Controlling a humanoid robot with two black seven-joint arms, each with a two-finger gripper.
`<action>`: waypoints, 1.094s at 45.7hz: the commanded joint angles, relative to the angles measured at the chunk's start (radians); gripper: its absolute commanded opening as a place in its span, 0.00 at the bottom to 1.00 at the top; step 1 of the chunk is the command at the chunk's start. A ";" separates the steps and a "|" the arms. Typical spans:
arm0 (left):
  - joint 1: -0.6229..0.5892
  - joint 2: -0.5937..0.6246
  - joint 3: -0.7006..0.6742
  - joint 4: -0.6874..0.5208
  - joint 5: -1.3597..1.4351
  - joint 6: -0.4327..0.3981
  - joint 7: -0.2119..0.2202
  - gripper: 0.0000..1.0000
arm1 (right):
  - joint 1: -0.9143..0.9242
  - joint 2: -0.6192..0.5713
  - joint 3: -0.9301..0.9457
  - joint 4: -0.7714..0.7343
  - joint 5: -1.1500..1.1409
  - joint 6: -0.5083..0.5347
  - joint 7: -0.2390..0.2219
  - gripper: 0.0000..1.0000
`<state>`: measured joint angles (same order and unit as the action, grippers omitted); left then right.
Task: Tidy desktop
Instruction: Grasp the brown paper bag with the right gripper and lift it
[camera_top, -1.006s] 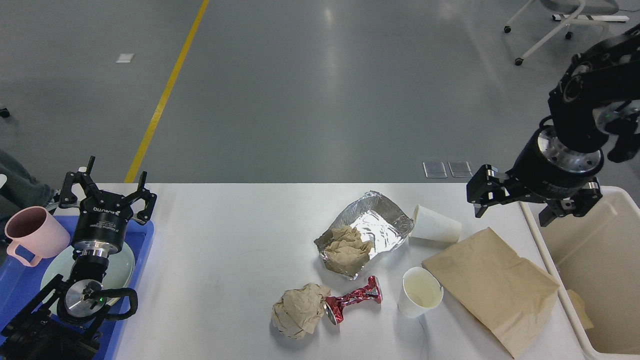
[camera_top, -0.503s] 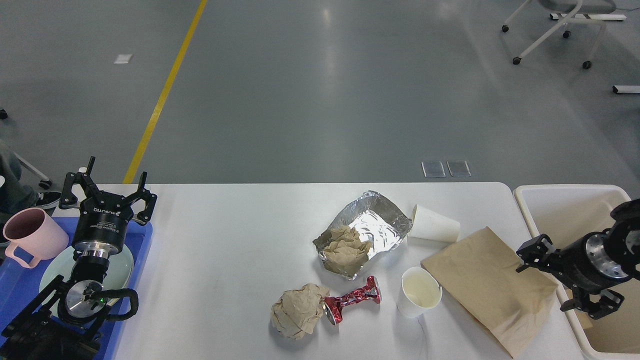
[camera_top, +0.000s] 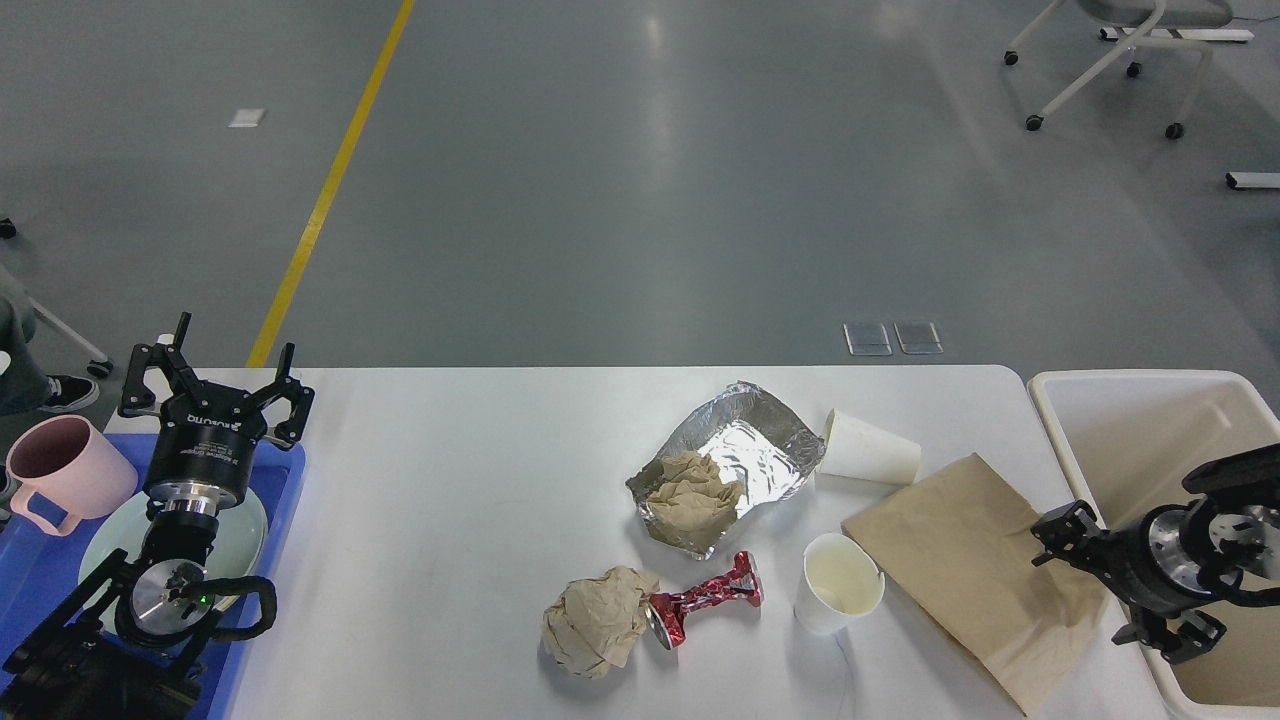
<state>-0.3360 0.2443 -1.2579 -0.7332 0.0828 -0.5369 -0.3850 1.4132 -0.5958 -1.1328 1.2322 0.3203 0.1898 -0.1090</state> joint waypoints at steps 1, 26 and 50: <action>0.000 0.000 0.000 0.000 0.000 0.000 0.000 0.96 | -0.089 0.023 0.053 -0.062 0.083 -0.044 -0.003 1.00; 0.000 0.000 0.000 0.000 0.000 0.000 0.000 0.96 | -0.197 0.094 0.080 -0.148 0.112 -0.053 -0.006 0.00; 0.000 0.000 0.000 0.000 0.000 0.000 0.000 0.96 | -0.181 0.094 0.082 -0.112 0.120 -0.064 -0.006 0.00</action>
<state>-0.3360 0.2439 -1.2579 -0.7332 0.0829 -0.5369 -0.3850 1.2265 -0.5009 -1.0508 1.1141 0.4373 0.1272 -0.1152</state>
